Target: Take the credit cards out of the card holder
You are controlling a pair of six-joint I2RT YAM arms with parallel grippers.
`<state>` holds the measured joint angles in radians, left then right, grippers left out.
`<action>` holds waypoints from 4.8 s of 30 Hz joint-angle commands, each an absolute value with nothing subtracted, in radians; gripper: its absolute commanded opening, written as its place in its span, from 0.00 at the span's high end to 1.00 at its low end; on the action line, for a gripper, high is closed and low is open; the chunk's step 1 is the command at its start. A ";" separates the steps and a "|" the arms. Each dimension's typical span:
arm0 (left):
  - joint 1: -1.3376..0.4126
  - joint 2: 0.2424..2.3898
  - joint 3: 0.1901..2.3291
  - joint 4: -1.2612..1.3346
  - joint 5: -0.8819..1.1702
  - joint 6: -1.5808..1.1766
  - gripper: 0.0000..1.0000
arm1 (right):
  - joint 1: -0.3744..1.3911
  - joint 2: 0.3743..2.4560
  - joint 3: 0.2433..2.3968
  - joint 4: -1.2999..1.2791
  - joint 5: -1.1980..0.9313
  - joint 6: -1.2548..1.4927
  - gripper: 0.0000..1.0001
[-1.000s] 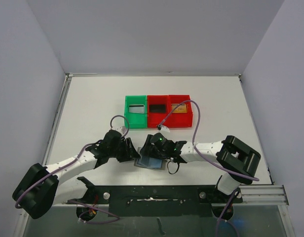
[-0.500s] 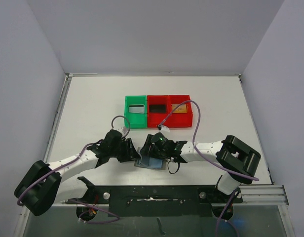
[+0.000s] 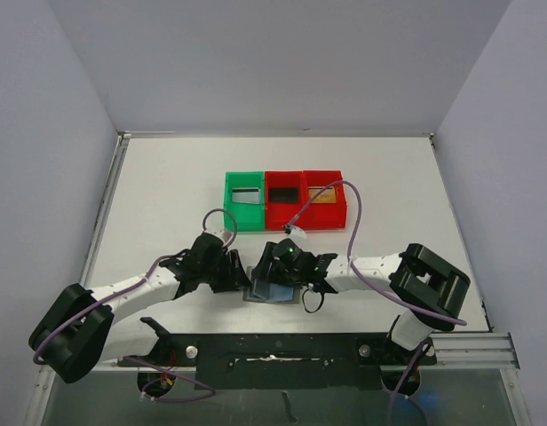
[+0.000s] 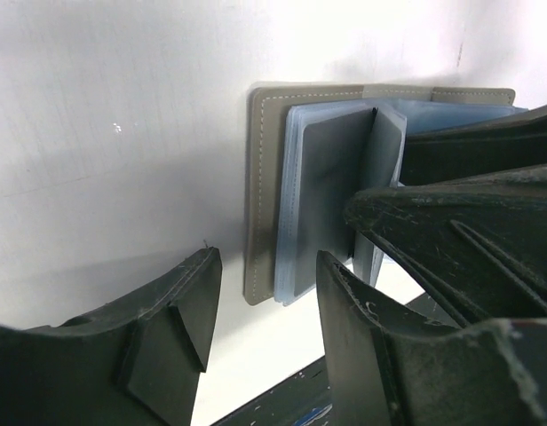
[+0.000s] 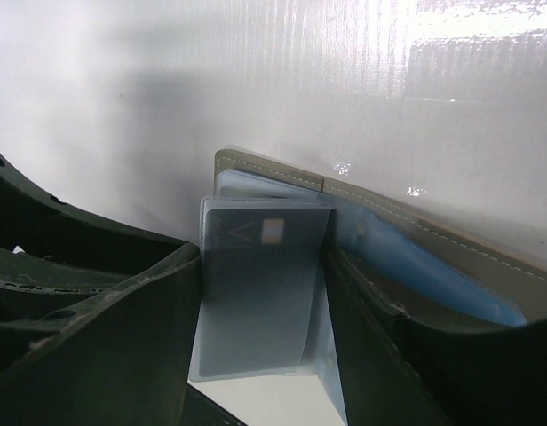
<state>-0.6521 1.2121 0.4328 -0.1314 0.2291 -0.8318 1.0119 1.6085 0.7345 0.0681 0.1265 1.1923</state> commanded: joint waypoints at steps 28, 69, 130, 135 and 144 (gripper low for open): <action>-0.698 1.208 0.480 0.101 0.405 -0.858 0.59 | 0.974 1.554 0.600 0.180 0.046 1.238 0.48; -0.787 1.258 0.559 0.038 0.265 -0.798 0.59 | 0.942 1.148 0.556 -0.079 0.218 1.251 0.56; -0.754 1.512 0.549 0.179 0.420 -0.912 0.70 | 0.967 1.271 0.351 0.018 0.172 1.422 0.71; -0.753 1.531 0.550 0.237 0.487 -0.936 0.76 | 0.963 1.284 0.349 0.038 0.154 1.413 0.71; -0.752 1.519 0.556 0.209 0.473 -0.937 0.92 | 0.962 1.284 0.363 0.001 0.165 1.413 0.71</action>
